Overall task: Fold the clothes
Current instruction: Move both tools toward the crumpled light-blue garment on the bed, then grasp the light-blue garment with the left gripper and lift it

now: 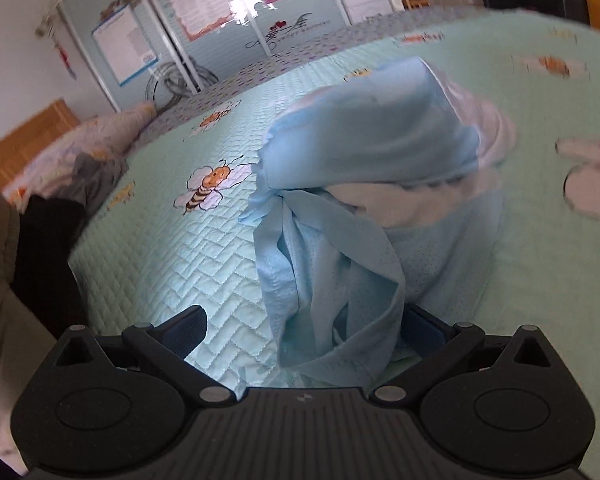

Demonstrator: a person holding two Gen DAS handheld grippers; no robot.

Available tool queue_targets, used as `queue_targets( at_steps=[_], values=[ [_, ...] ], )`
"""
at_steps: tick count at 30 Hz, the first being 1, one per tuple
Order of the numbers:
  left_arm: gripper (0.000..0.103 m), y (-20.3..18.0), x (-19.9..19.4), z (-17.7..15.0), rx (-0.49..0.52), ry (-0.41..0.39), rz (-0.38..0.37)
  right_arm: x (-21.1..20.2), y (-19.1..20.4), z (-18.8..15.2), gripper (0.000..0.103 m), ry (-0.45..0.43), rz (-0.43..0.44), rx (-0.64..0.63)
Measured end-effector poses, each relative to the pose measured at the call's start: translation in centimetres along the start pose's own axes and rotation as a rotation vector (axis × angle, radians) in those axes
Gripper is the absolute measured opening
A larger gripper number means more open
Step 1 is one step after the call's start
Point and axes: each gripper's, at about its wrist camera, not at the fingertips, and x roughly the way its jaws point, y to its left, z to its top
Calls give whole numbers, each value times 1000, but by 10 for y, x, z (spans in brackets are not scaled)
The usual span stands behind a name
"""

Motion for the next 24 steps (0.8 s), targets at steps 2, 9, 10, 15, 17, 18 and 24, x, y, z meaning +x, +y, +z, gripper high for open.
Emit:
queue_targets(
  at_steps=[2,9,10,15,17,18,24],
  values=[
    [102,-5,-1,-1,30,-24,11,0,-2,0,103,-3,9,5],
    [99,-10,-6,-13,56,-103,-15,2,1,-5,103,-28,2,-20],
    [101,-10,-8,-13,58,-111,-18,2,2,-6,103,-34,1,-31],
    [95,-16,-10,-15,44,-115,-155,4,2,-11,103,-59,5,-81],
    [77,-15,-7,-12,8,-99,-229,5,2,-11,103,-67,8,-86],
    [65,-12,-4,-11,-35,-88,-260,5,1,-11,103,-70,10,-88],
    [26,-1,2,-8,-153,-53,-269,5,-2,-11,103,-82,29,-91]
  ],
)
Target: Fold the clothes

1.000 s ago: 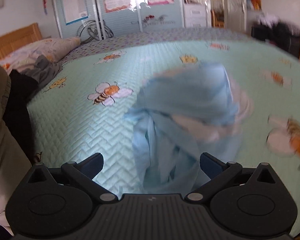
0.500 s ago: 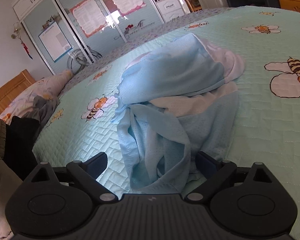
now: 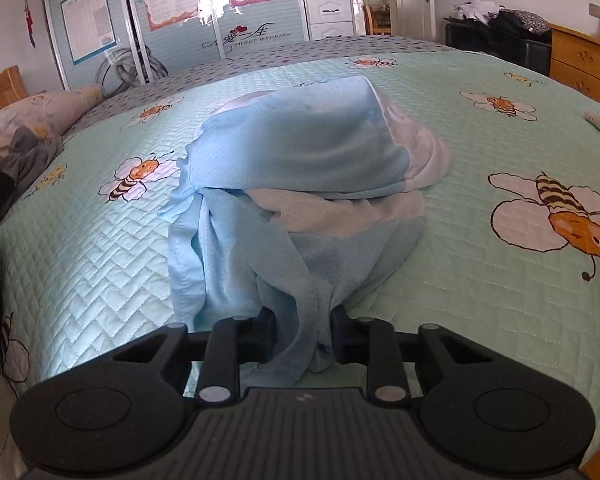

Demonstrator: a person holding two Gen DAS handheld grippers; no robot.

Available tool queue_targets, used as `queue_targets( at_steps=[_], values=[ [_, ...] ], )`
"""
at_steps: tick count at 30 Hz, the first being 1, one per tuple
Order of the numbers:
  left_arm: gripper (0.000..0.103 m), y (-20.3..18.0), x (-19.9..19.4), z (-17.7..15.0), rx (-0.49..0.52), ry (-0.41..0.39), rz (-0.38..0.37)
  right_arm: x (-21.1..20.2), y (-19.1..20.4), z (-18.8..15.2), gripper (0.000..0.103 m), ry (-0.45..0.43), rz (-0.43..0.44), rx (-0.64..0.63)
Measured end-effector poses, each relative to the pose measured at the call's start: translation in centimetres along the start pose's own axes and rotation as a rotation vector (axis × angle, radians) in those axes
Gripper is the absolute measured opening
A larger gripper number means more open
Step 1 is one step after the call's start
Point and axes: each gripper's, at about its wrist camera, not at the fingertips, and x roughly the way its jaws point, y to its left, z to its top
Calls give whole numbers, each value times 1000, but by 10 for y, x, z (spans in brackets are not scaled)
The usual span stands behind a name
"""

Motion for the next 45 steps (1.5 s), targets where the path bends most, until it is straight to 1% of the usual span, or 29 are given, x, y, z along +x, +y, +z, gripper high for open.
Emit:
queue_targets(
  at_steps=[2,5,8,10,11,13,15,19,23,27,29,31,34,35,37,39,40,42,45],
  values=[
    [23,2,-2,2,-25,-4,-1,1,0,0,103,-5,0,0],
    [20,8,-11,13,-86,-24,-33,2,1,-1,103,-10,-5,-7],
    [19,11,-27,39,-131,-56,-97,1,1,-1,103,-11,-5,-6],
    [19,9,-42,66,-120,-87,-121,1,-1,0,103,-11,2,3],
    [19,8,-50,83,-105,-98,-128,1,-2,0,103,-12,7,11],
    [19,5,-65,127,-77,-121,-163,0,-5,1,103,-14,16,27],
    [19,-3,-80,177,-34,-144,-187,0,-7,1,103,-17,27,43],
    [20,-26,-112,282,44,-218,-229,-3,-16,5,103,-14,66,98],
    [20,-54,-142,371,80,-317,-219,-7,-34,10,103,-3,142,206],
    [20,-77,-169,438,73,-404,-201,-12,-50,13,103,8,202,286],
    [20,-88,-180,462,67,-439,-186,-15,-56,15,103,8,217,308],
    [20,-102,-192,477,66,-485,-183,-18,-62,16,103,-6,219,325],
    [20,-115,-199,476,69,-521,-183,-22,-73,18,103,-22,219,360],
    [22,-116,-195,469,64,-511,-187,-23,-77,18,103,-26,220,376],
    [24,-114,-177,447,56,-454,-192,-24,-86,18,103,-31,225,405],
    [31,-106,-150,414,42,-368,-180,-27,-89,17,103,-38,228,416],
    [32,-99,-132,393,25,-314,-168,-28,-90,16,103,-41,228,418],
    [32,-83,-101,344,-13,-231,-136,-31,-89,15,103,-50,226,417],
    [32,-63,-69,261,-62,-139,-108,-35,-89,15,103,-73,224,429]
  ],
)
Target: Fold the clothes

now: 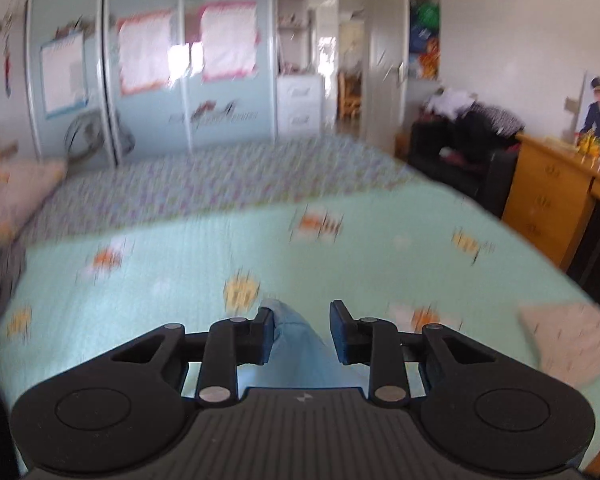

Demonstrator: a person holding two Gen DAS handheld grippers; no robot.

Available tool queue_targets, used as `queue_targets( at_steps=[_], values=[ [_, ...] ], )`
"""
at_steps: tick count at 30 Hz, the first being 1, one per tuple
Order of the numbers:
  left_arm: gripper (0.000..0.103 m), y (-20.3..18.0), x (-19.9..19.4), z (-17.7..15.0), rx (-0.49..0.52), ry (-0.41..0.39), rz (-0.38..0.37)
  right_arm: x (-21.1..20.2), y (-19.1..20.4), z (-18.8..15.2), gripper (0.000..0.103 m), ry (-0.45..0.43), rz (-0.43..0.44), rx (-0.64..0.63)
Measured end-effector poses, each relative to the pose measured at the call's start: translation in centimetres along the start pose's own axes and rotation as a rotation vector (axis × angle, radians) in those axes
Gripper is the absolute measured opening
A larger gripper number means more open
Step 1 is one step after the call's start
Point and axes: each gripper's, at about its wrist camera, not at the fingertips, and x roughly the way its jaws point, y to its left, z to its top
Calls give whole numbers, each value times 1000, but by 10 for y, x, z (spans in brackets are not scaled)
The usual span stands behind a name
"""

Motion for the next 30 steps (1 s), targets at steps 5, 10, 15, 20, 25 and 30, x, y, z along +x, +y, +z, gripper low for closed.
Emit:
queue_targets(
  at_steps=[5,10,15,20,25,30],
  values=[
    [49,39,-1,-120,-126,64,90,-1,2,-2,103,-18,-5,-24],
    [55,89,-20,-190,-349,104,94,-1,9,-5,103,-23,-23,-86],
    [62,98,-34,-216,-372,90,69,-4,12,-5,103,-52,-26,-76],
    [84,76,-36,-219,-327,70,57,-5,23,-6,103,-49,-50,-111],
    [102,53,-26,-231,-298,88,60,-11,31,-9,103,-40,-47,-127],
    [102,41,-22,-246,-310,76,60,-18,37,-8,103,-57,-54,-158]
  ],
)
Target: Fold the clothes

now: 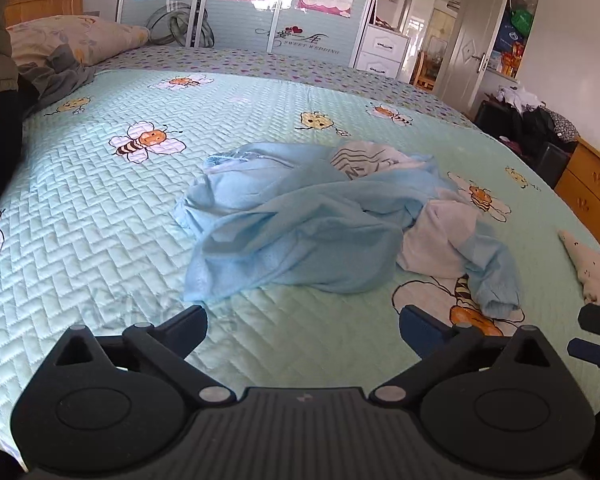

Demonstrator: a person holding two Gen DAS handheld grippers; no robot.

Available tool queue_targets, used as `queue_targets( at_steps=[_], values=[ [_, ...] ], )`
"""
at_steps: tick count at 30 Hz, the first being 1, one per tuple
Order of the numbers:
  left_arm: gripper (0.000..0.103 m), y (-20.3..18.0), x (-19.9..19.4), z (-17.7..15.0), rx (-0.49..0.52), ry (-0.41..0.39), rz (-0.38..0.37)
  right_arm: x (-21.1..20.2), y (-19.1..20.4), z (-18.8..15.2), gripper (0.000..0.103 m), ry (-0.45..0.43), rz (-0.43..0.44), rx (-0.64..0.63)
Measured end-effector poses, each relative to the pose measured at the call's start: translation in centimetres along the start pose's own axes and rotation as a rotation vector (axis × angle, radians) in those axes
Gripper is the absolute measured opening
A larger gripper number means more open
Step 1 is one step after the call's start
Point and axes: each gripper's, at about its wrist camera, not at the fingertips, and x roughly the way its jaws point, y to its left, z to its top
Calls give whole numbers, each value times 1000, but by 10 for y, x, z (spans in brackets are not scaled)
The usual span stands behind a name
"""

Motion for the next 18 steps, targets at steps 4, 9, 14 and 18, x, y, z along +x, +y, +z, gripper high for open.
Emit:
queue_targets(
  at_steps=[4,9,14,18],
  values=[
    [102,1,-1,-9,-14,-20,-9,1,10,1,103,2,16,-44],
    [102,9,-6,-15,-51,-51,-14,9,28,17,103,-6,41,-94],
    [102,17,-8,-21,-92,-78,-23,30,35,51,103,-44,-7,-131],
    [102,13,-9,-25,-65,-113,-1,59,51,92,103,-7,29,-189]
  ],
)
